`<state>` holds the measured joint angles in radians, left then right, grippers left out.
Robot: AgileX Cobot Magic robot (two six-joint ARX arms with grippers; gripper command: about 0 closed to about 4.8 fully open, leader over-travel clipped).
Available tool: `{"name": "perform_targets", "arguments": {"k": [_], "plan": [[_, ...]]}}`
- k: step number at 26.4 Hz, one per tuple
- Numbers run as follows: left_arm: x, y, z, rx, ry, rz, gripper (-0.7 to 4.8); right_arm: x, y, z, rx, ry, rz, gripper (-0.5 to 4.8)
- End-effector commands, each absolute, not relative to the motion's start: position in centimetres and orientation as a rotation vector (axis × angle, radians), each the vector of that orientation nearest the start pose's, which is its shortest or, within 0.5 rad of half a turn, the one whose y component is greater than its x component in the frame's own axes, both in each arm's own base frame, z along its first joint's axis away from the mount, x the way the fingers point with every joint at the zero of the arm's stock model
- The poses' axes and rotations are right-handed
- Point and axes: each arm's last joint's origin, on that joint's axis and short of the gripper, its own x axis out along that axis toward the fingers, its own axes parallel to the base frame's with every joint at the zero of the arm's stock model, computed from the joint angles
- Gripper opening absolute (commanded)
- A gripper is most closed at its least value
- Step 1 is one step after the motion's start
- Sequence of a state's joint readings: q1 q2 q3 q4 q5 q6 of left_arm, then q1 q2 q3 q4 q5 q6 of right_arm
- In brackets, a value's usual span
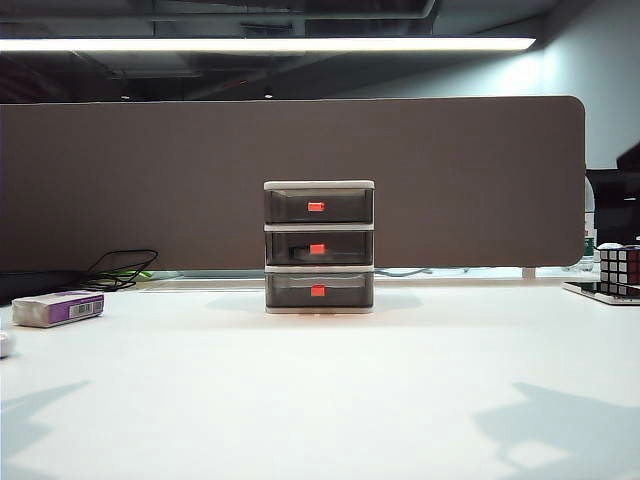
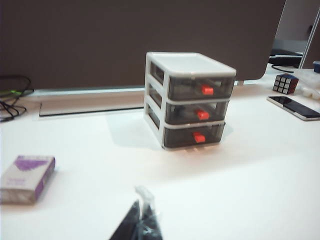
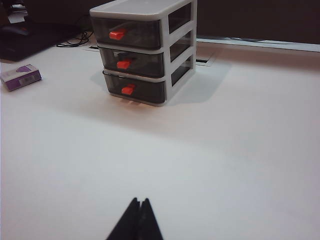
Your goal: Open the second layer of the drawer on the table, pick up the transparent tape on the table and put it in, and finally close the drawer.
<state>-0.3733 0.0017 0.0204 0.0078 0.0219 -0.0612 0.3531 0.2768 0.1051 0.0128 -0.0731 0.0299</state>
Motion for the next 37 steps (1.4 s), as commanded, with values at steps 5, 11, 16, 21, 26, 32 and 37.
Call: {"name": "perform_targets", "arguments": {"k": [5,11,16,21,26,32,37], "plan": [[9.1,-3.5,16.8,-0.033,-0.022,-0.365,-0.05,9.7,3.6,15.3,0.012,0.13,0.364,-0.05],[9.2,-3.3,16.8,-0.005,-0.026,-0.306,-0.05,9.3,3.1,15.3,-0.022,0.11,0.257,-0.05],[9.3,-2.9,16.8,0.026,-0.03,-0.254,-0.05,9.3,2.7,15.6,-0.013,0.077,0.223,-0.05],[9.4,-2.4,16.8,0.027,-0.031,-0.233,-0.05,9.5,2.2,15.6,-0.013,0.075,0.179,-0.05],[9.6,-1.5,16.8,0.027,-0.033,-0.166,-0.05,9.6,1.6,15.7,-0.008,0.065,0.135,-0.05],[9.7,-0.3,17.0,-0.002,-0.047,-0.119,-0.05,9.7,0.8,16.0,-0.002,0.035,0.064,-0.05],[9.7,-0.1,17.0,-0.034,-0.043,-0.087,-0.05,9.7,0.7,16.0,-0.002,0.044,0.05,-0.05]]}}
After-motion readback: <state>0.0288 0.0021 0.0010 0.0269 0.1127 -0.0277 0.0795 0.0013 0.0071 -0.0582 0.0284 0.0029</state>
